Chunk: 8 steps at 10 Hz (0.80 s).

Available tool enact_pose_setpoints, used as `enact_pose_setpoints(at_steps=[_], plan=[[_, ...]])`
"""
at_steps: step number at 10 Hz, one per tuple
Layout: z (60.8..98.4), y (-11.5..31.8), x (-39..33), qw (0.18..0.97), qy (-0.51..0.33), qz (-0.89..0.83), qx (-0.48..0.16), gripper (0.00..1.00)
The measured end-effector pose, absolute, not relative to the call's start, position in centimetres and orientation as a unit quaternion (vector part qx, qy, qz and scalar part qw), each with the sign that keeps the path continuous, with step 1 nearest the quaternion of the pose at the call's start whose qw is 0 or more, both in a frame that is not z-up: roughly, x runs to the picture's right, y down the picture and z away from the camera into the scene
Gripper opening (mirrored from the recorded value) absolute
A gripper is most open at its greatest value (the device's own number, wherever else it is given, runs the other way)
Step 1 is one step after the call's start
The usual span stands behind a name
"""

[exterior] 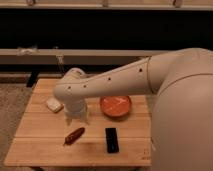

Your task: Drag the pepper across the table

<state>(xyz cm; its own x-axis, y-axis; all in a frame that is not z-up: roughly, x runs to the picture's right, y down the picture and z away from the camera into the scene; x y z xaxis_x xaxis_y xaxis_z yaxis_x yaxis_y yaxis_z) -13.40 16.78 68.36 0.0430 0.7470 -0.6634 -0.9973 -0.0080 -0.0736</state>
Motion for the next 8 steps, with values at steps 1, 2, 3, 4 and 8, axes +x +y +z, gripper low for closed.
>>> enact_pose_setpoints(at_steps=[1, 2, 3, 4, 8], plan=[[68.7, 17.9, -13.9, 0.666, 0.231, 0.651, -0.282, 0.65], [69.1, 18.8, -14.5, 0.666, 0.235, 0.647, -0.287, 0.65], [69.9, 19.8, -15.1, 0.665, 0.241, 0.644, -0.293, 0.65], [70.7, 20.5, -15.5, 0.663, 0.245, 0.642, -0.296, 0.65], [73.5, 22.2, -16.5, 0.653, 0.258, 0.644, -0.305, 0.65]])
